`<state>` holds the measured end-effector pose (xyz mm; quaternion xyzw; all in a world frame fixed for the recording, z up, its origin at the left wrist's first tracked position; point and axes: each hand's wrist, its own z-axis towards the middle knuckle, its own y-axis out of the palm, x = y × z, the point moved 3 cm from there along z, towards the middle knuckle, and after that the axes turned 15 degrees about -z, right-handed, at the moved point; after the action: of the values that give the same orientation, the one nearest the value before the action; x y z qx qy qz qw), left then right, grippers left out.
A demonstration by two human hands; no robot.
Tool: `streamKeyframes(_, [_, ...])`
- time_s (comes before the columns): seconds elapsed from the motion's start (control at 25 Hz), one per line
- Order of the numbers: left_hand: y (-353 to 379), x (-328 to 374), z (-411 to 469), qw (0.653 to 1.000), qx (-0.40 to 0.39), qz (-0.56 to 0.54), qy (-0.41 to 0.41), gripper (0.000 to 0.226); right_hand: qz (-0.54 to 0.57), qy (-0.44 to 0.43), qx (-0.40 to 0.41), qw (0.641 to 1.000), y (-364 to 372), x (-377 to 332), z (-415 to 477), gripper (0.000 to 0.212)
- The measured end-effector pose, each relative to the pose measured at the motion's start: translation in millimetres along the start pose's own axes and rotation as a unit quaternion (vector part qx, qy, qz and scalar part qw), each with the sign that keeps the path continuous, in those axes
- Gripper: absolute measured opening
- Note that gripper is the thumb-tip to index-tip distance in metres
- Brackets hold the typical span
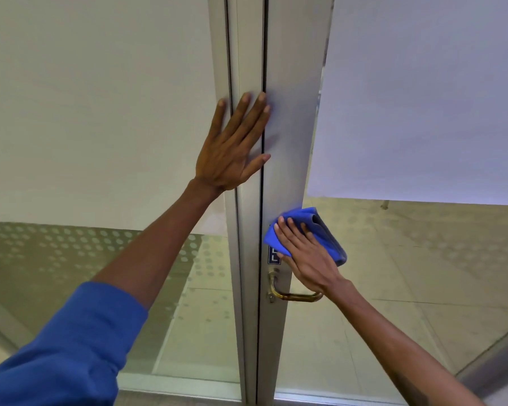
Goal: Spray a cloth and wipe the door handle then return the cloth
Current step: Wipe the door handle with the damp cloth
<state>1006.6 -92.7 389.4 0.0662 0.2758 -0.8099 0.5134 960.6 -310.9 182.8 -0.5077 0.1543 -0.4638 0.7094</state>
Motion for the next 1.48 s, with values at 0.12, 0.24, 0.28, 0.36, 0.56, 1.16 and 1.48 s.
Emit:
streamKeyframes(0.12, [0, 0, 0, 1.000, -0.002, 0.002, -0.001, 0.081, -0.015, -0.044, -0.030, 0.998, -6, 11, -1, 0.062])
streamKeyframes(0.24, [1, -1, 0, 1.000, -0.007, 0.005, -0.006, 0.081, -0.022, -0.074, -0.051, 0.996, -9, 17, -2, 0.062])
streamKeyframes(0.28, [1, -1, 0, 1.000, -0.007, 0.008, -0.007, 0.082, -0.023, -0.082, -0.055, 0.995, -10, 18, -3, 0.062])
streamKeyframes(0.36, [0, 0, 0, 1.000, -0.006, 0.012, -0.008, 0.082, -0.024, -0.096, -0.065, 0.993, -9, 21, -5, 0.062])
streamKeyframes(0.56, [-1, 1, -1, 1.000, -0.006, 0.009, -0.006, 0.082, -0.014, -0.129, -0.100, 0.986, 3, 24, -14, 0.058])
streamKeyframes(1.16, [-4, 6, 2, 1.000, 0.002, 0.024, -0.005, 0.077, 0.207, -0.101, -0.284, 0.931, 37, 13, -46, 0.054])
streamKeyframes(1.48, [-9, 8, 4, 1.000, -0.009, 0.024, -0.013, 0.077, 0.378, 0.070, -0.311, 0.869, 46, 4, -50, 0.056])
